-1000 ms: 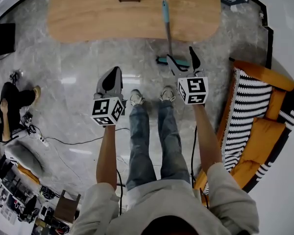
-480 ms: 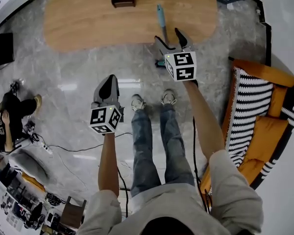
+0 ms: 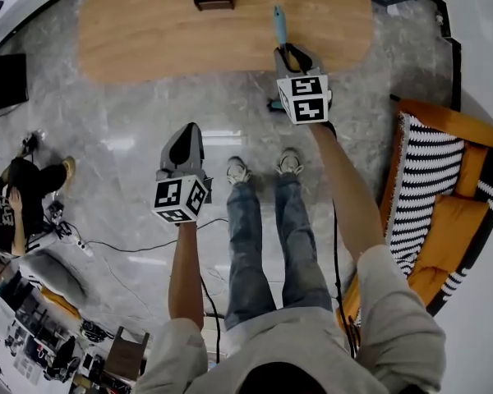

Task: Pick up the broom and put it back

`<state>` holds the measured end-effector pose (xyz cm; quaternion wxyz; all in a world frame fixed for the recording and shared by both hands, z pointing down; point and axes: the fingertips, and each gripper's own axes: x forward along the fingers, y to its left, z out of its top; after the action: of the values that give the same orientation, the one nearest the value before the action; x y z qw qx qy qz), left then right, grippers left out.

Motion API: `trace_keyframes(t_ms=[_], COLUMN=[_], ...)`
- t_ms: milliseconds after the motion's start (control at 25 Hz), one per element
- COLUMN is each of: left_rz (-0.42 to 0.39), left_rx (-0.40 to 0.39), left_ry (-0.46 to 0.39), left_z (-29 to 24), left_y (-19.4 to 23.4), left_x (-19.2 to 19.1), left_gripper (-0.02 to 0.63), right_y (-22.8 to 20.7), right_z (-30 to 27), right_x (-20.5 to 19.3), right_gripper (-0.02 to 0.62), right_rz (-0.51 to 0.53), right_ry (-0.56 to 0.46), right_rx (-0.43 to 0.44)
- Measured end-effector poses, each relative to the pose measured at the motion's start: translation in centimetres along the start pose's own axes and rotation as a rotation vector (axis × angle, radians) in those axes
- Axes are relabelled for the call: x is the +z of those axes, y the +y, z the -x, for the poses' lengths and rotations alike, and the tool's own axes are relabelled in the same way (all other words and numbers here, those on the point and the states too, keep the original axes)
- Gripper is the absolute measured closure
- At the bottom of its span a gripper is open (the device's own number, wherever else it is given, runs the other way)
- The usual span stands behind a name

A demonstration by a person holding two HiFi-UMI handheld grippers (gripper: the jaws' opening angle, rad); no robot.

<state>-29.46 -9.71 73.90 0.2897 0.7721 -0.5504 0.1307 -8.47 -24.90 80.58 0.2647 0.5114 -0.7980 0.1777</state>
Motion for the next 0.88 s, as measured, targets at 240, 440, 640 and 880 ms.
trace_keyframes(t_ms=[240, 440, 640, 880], left_rz=[-0.002, -0.006, -0.013, -0.022], left_rx=[-0.003, -0.006, -0.022, -0.043], left_ry=[-0.002, -0.005, -0.021, -0.035], left_z=[0.2, 0.6, 0.4, 0.6], left_y=[-0.2, -0.9, -2.2, -4.2], left_x=[0.0, -0.1, 0.5, 0.8], left_gripper=[0.604, 0.604, 0.604, 0.604], right_y=[-0.2, -0.1, -0.1, -0.7], right_z=[0.5, 3.2, 7.4, 12.8], right_x=[-0.1, -0.4, -0.9, -2.4], right_gripper=[0.515, 0.515, 0.517, 0.517], right_rz=[0.022, 0.024, 0.034, 0.032], right_ry=[-0.004, -0.02, -0.065, -0.108], right_rx=[-0.01, -0.009, -0.028, -0.07])
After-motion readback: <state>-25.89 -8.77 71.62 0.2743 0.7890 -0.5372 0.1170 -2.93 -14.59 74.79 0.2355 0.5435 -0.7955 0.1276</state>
